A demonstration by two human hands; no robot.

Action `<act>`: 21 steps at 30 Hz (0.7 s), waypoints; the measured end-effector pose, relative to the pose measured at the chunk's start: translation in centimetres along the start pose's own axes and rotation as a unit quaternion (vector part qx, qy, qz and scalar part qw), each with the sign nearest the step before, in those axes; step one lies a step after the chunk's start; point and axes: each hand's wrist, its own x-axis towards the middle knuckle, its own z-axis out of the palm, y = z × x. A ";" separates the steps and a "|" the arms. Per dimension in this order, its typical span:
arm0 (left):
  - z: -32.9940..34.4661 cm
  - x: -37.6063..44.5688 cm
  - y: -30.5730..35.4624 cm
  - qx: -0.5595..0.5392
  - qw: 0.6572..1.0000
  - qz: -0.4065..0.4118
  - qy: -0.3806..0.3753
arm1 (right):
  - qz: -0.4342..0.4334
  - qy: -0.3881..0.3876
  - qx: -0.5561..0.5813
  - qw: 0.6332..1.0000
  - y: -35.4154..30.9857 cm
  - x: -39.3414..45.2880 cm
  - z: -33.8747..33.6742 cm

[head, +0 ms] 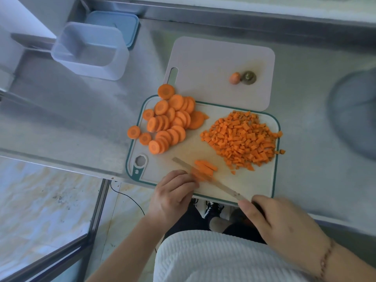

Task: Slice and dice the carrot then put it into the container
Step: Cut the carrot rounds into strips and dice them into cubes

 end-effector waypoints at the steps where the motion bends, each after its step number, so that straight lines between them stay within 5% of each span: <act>1: -0.5 0.0 0.1 -0.016 1.000 -0.012 0.020 | -0.009 0.029 -0.064 0.997 0.7 -0.1 0.0; 5: -3.7 1.7 0.8 -0.040 0.959 -0.202 0.193 | -0.049 0.070 -0.211 0.974 3.3 0.4 -0.2; 7: -5.3 3.9 1.2 -0.049 0.948 -0.241 0.202 | -0.084 0.114 -0.238 0.961 4.1 0.5 -0.4; 10: -5.7 7.4 1.8 -0.041 0.989 -0.129 -0.057 | -0.141 0.171 -0.254 0.941 4.8 0.4 -0.1; 13: -3.8 9.1 1.1 0.012 0.964 -0.036 -0.263 | -0.161 0.195 -0.264 0.931 5.0 0.4 0.4; 18: -2.5 9.9 0.1 -0.022 0.939 0.003 -0.342 | -0.168 0.210 -0.268 0.925 5.1 0.2 0.7; 21: -1.5 9.7 -0.4 -0.023 0.948 0.008 -0.319 | -0.165 0.210 -0.257 0.929 5.6 -0.2 1.1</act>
